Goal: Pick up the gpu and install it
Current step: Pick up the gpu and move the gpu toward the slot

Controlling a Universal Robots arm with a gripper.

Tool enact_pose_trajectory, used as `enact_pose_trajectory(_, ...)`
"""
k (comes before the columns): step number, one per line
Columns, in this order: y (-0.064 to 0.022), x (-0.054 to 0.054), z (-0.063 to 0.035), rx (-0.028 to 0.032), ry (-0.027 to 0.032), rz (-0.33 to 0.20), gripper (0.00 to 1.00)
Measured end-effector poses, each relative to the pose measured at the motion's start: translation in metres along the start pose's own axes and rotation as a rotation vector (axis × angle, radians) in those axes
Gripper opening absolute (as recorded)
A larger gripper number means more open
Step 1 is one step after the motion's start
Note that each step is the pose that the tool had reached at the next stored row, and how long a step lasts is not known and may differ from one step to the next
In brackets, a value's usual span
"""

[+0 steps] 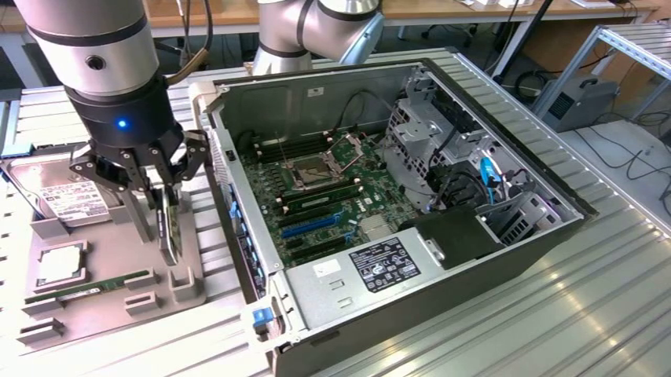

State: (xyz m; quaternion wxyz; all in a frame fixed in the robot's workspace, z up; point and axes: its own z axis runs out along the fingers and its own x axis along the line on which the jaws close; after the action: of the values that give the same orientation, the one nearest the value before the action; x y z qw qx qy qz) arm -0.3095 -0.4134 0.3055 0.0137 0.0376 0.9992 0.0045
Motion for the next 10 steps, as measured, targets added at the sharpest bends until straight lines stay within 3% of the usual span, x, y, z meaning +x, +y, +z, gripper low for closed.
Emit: enact_pose_trajectory(10,0.0000,-0.0001,-0.0027,0.0000,0.0000,0.000,0.27)
